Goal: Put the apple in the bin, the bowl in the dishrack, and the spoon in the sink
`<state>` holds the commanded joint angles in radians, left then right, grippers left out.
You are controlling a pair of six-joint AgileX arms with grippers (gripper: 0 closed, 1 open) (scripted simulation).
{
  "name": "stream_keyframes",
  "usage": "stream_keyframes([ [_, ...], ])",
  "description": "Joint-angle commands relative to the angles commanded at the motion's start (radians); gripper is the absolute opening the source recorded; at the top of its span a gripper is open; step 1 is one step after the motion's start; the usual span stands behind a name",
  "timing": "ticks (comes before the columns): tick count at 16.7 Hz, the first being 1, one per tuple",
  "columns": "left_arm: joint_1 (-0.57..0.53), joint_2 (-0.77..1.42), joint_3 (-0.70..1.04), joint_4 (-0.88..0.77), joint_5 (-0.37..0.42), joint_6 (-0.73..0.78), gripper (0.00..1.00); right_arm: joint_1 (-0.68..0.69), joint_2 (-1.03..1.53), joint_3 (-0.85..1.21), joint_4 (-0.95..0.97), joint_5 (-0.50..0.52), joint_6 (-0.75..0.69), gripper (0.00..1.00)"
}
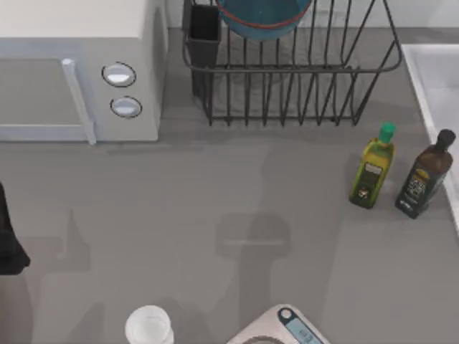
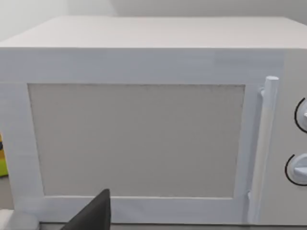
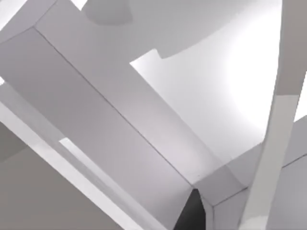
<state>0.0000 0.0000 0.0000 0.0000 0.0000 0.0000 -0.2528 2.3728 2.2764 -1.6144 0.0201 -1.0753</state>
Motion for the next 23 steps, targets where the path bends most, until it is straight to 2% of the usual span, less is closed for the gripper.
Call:
stream_keyframes([
  [5, 0.000, 0.000, 0.000, 0.000, 0.000, 0.000, 1.00, 0.060, 0.239, 0.369, -0.039, -0.010, -0.044, 0.00],
  [9, 0.000, 0.000, 0.000, 0.000, 0.000, 0.000, 1.00, 0.096, 0.300, 0.474, -0.023, -0.016, -0.072, 0.00],
  [16, 0.000, 0.000, 0.000, 0.000, 0.000, 0.000, 1.00, 0.092, 0.295, 0.457, -0.008, -0.015, -0.070, 0.00],
  [23, 0.000, 0.000, 0.000, 0.000, 0.000, 0.000, 1.00, 0.099, 0.226, 0.171, 0.193, -0.017, -0.071, 0.00],
])
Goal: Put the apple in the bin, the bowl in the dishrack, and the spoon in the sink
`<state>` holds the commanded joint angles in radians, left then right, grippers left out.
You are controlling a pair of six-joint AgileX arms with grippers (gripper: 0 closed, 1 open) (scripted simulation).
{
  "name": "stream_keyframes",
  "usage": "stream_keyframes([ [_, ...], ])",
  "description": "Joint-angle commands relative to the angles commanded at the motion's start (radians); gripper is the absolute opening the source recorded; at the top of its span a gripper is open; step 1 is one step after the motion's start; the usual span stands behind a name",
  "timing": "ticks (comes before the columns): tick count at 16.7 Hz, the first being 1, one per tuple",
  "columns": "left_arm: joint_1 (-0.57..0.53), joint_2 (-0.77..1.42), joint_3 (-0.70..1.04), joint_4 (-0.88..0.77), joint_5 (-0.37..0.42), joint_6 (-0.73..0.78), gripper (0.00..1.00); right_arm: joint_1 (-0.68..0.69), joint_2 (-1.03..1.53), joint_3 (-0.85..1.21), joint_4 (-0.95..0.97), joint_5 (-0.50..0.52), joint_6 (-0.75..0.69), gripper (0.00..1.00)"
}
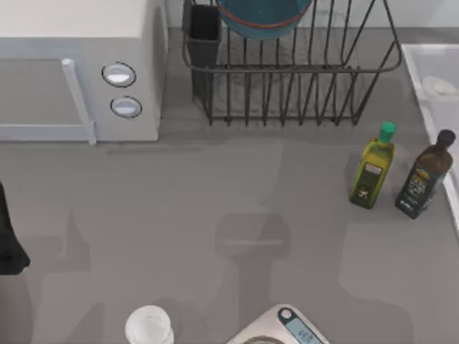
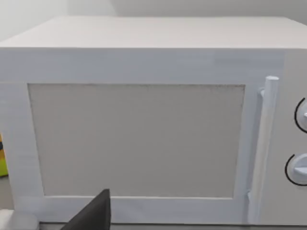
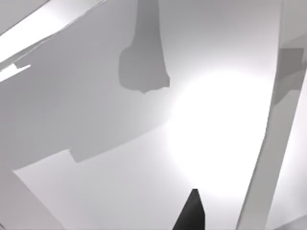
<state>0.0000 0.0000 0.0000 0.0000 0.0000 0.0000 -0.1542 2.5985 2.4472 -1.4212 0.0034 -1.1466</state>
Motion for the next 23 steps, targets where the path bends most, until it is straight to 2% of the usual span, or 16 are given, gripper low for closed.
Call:
stream_keyframes([
  [6, 0.000, 0.000, 0.000, 0.000, 0.000, 0.000, 1.00, 0.001, -0.019, -0.059, 0.054, 0.000, 0.000, 0.00],
  [19, 0.000, 0.000, 0.000, 0.000, 0.000, 0.000, 1.00, 0.001, -0.019, -0.059, 0.054, 0.000, 0.000, 0.98],
  [23, 0.000, 0.000, 0.000, 0.000, 0.000, 0.000, 1.00, 0.001, -0.019, -0.059, 0.054, 0.000, 0.000, 1.00],
])
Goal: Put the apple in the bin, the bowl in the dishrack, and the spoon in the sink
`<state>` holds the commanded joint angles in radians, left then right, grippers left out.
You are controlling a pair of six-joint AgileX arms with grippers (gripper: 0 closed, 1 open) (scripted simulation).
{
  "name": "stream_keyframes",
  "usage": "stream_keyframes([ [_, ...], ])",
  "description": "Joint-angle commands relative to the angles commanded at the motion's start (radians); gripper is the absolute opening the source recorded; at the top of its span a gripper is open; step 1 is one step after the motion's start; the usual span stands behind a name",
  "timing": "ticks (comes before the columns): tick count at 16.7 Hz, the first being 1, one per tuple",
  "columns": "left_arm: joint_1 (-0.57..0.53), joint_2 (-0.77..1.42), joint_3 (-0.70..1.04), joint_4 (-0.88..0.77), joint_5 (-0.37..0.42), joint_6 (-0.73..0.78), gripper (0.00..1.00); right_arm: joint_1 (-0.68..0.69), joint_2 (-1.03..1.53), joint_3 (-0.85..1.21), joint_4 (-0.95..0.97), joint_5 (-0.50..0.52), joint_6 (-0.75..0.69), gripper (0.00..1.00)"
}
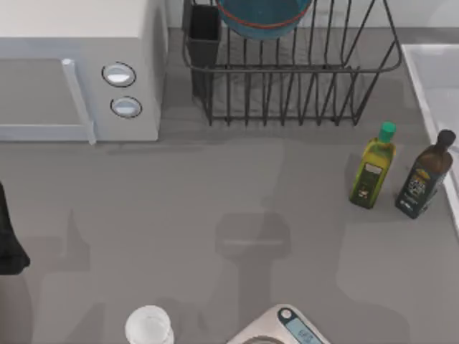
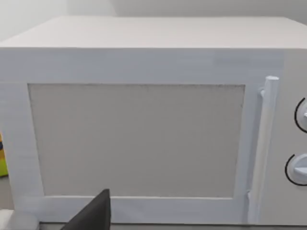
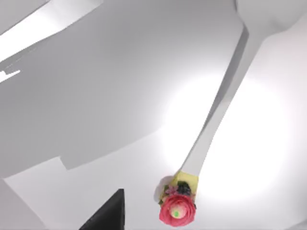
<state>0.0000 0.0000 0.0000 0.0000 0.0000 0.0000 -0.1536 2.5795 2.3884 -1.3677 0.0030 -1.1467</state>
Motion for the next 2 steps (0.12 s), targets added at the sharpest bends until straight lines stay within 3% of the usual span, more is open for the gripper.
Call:
stream_keyframes([
  [2, 0.000, 0.000, 0.000, 0.000, 0.000, 0.000, 1.00, 0.000, 0.000, 0.000, 0.000, 0.000, 0.000, 1.00],
])
